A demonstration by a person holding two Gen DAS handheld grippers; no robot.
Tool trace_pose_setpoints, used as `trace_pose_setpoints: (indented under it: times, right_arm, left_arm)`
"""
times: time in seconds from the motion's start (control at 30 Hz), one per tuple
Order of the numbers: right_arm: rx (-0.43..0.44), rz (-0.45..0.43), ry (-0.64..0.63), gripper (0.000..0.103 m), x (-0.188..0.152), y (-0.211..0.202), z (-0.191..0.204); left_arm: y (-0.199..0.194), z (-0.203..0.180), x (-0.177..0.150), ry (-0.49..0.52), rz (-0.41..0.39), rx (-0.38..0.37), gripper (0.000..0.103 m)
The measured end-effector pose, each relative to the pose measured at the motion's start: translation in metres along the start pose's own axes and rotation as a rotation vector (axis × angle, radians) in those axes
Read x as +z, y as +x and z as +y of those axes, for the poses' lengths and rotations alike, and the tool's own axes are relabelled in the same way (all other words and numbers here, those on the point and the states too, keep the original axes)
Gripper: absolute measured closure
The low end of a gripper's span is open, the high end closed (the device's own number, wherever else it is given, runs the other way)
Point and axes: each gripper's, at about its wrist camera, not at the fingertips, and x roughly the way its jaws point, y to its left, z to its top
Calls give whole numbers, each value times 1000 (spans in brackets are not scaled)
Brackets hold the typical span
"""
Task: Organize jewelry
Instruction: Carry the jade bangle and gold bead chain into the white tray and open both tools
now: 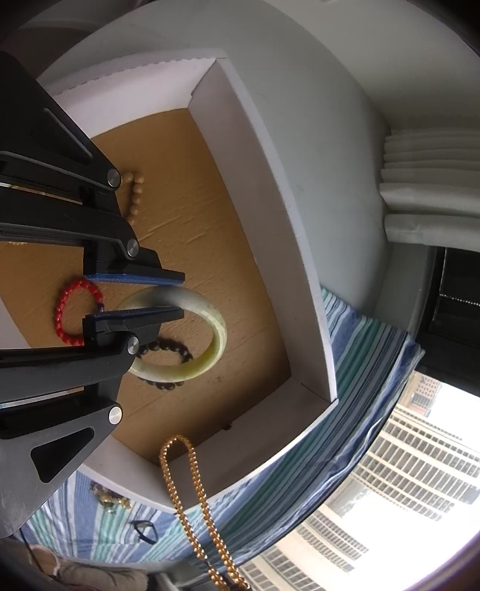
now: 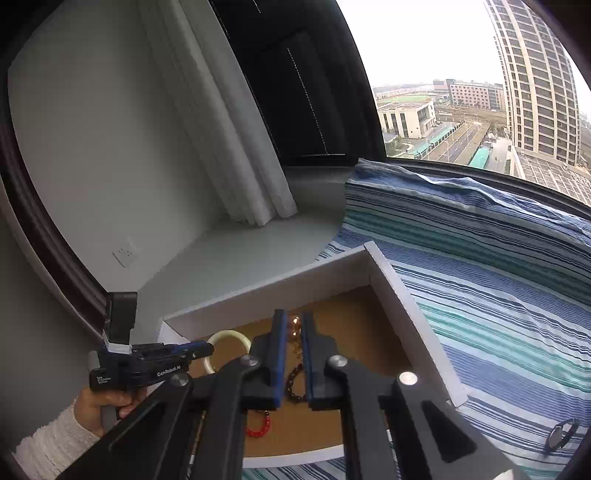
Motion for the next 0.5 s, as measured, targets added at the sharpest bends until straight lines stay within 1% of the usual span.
trace_pose_setpoints:
  times: [0.17,0.23,0.3,0.33,0.37,0.4,0.43,0.47,0.5]
  right_arm:
    - [-63,86,4,95,-17,43,-19]
    - [-90,114,6,94,-24,60,-28]
    - [-110,129,15,92,-31,71,-35]
    - [-123,135,17,88,-33,73,-37]
    - [-134,135,20,75,-34,74,-39]
    - [-137,127,25,67,-34,70,-41]
    - [-136,115,31,66,-34,64,-41]
    - [-135,102,34,66,-33,57,-41]
    - [-133,85,32,66,-31,48,-40]
  left_arm:
    - [36,15,-1,-48,50,33,93]
    - [48,22,-2,-61,68,43,94]
    - [52,23,-2,-53,50,64,95]
    - [52,24,0,-57,51,65,94]
    - [53,26,2,-64,50,65,92]
    - [50,26,3,-62,45,62,87]
    - [45,24,2,-52,35,63,78]
    - [38,21,1,-35,21,72,72]
    - [32,17,0,-18,5,81,60]
